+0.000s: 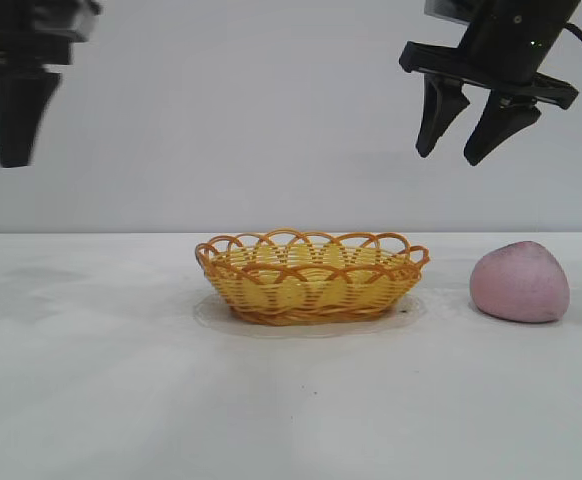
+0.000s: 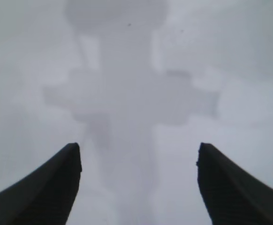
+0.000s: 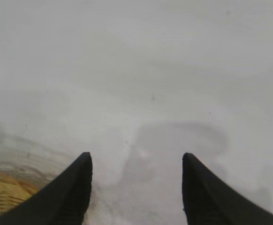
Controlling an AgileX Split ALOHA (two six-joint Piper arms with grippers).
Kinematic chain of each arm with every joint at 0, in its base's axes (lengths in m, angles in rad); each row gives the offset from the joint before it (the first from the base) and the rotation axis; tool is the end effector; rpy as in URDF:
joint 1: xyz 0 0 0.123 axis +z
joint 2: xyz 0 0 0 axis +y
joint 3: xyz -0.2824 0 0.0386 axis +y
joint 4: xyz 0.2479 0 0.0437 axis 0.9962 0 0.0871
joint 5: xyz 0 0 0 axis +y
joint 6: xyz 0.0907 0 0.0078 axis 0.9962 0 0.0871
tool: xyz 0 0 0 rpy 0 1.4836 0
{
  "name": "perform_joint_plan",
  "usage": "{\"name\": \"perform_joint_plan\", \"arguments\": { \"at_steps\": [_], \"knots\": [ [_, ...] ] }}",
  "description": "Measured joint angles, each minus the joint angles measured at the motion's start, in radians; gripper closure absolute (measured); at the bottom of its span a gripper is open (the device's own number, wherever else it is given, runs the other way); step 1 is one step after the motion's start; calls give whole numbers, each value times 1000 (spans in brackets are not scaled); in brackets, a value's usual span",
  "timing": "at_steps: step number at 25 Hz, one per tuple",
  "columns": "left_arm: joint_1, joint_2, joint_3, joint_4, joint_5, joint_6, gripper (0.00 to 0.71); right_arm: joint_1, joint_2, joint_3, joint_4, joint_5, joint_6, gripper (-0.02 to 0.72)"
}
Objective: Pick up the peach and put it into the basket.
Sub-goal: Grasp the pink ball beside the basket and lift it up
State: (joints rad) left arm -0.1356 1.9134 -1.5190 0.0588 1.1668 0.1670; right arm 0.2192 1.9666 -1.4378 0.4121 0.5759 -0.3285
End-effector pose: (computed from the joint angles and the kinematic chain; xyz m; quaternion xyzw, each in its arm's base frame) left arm 0.3827 -0.0473 0.2306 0.1606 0.9854 0.0283 0.0479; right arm 0.4155 0.1129 0.2076 -0.1250 0.9430 0.1392 0.2754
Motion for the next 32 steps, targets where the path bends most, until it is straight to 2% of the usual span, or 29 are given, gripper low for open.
{"name": "perform_joint_plan", "arguments": {
  "at_steps": [5,9,13,18,28,32],
  "knots": [
    [119,0,0,-17,41,4,247,0,0,0,0,6,0,342],
    [169,-5,0,-74,48,18,247,0,0,0,0,10,0,342],
    [176,-85,48,-103,48,26,247,0,0,0,0,11,0,342],
    [176,-262,203,-129,34,26,247,0,0,0,0,14,0,342],
    [176,-767,660,-175,-53,27,247,0,0,0,-2,26,0,342],
    [176,-1002,774,-189,-60,29,247,0,0,0,-2,30,0,342]
  ]
}}
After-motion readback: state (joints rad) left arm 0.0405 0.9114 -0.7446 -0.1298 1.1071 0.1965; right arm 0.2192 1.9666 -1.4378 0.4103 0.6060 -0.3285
